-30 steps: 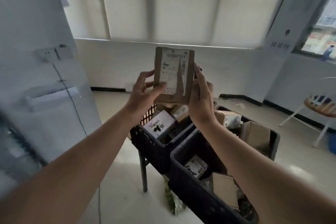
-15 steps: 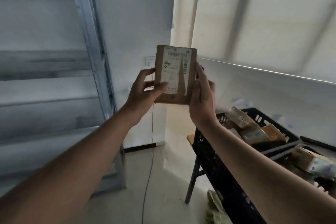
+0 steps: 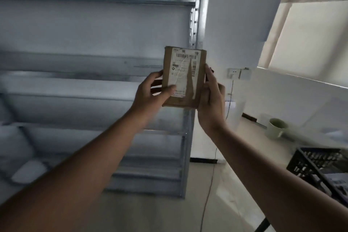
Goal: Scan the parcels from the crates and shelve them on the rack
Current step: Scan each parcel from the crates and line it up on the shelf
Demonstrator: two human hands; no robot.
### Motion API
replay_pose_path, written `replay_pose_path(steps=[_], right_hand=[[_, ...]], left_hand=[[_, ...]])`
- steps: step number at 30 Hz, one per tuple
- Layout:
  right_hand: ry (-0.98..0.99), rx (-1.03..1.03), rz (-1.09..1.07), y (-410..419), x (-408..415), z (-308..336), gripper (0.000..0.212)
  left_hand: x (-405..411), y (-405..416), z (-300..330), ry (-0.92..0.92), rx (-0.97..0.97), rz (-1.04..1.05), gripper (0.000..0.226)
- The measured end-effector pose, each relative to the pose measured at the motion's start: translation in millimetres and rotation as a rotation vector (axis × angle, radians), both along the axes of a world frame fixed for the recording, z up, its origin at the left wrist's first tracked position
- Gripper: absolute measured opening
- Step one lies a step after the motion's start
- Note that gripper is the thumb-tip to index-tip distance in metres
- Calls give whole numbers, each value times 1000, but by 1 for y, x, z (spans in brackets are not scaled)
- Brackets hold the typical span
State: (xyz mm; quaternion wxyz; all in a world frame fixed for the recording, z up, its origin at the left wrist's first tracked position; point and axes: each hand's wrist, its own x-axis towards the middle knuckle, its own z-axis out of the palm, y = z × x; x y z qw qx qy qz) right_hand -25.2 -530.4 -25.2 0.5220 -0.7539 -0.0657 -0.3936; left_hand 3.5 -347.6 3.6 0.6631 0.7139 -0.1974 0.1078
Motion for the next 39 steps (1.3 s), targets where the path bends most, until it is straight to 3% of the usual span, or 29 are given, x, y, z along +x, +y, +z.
replay_pose_path(steps=[14, 23, 31, 39], right_hand=[[77, -55, 346, 216, 161, 10, 52], [68, -62, 593, 359, 277, 19, 50], [65, -71, 712, 510, 338, 21, 51], [80, -53, 658, 686, 387, 24, 51]], left_hand=[[91, 210, -1, -9, 17, 376, 45], [165, 333, 15, -36, 48, 682, 60], [215, 480, 10, -24, 17, 796, 61], [275, 652, 12, -34, 66, 724, 50]])
